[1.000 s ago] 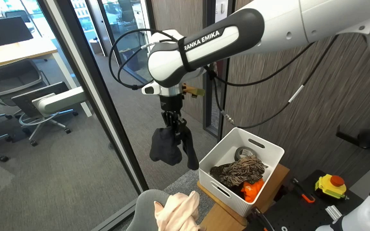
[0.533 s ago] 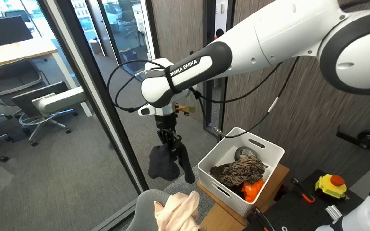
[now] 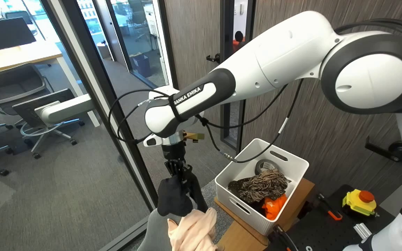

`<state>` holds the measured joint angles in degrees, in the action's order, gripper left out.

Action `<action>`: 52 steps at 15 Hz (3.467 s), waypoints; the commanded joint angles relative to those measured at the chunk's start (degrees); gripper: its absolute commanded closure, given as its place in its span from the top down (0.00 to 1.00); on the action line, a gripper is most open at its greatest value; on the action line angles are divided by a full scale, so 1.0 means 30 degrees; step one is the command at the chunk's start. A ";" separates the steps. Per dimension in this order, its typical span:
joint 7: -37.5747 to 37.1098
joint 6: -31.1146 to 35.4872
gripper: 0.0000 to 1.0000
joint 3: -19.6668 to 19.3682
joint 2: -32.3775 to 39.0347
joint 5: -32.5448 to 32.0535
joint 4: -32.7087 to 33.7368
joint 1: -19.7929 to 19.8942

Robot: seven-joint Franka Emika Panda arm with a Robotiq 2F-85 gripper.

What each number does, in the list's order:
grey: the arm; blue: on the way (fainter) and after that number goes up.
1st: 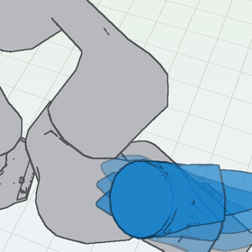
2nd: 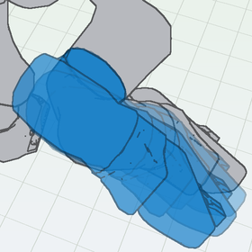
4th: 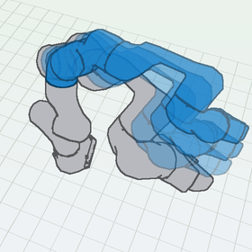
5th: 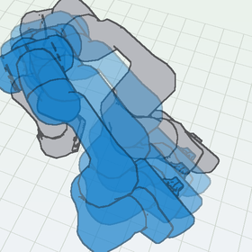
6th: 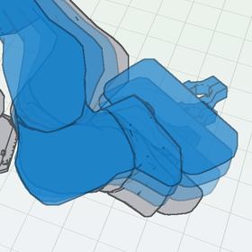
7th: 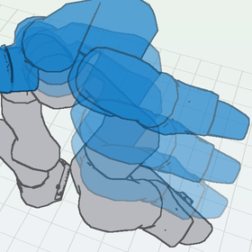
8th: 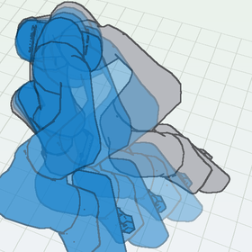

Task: Pick up the black cloth from the box and put it on the headrest of the chair

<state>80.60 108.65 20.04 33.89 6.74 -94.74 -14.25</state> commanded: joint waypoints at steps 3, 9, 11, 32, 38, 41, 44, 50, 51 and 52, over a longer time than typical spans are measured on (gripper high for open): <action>0.0393 -0.0828 0.04 0.0533 0.2006 0.0265 0.1704 -0.0437; -0.0057 -0.0943 0.04 0.0713 0.3672 0.0119 0.2990 -0.1080; -0.0180 -0.1014 0.04 0.0713 0.4176 0.0097 0.3464 -0.1262; -0.1688 -0.2161 0.55 0.0470 0.6181 -0.0144 0.5764 -0.1715; -0.2046 -0.2727 1.00 0.0453 0.6231 -0.0116 0.6019 -0.1673; -0.2664 -0.3220 1.00 0.0220 0.6184 -0.0219 0.6119 -0.1722; -0.5189 -0.3592 1.00 -0.0762 0.5127 -0.1088 0.5135 -0.1866; -0.9653 -0.3368 1.00 -0.1578 0.0428 -0.1862 0.0086 -0.0669; -1.0492 -0.3245 1.00 -0.1634 -0.0404 -0.1786 -0.0732 -0.0503; -1.1288 -0.3150 1.00 -0.1663 -0.1309 -0.1666 -0.1601 -0.0284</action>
<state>53.36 97.69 15.38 40.60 1.82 -88.57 -16.81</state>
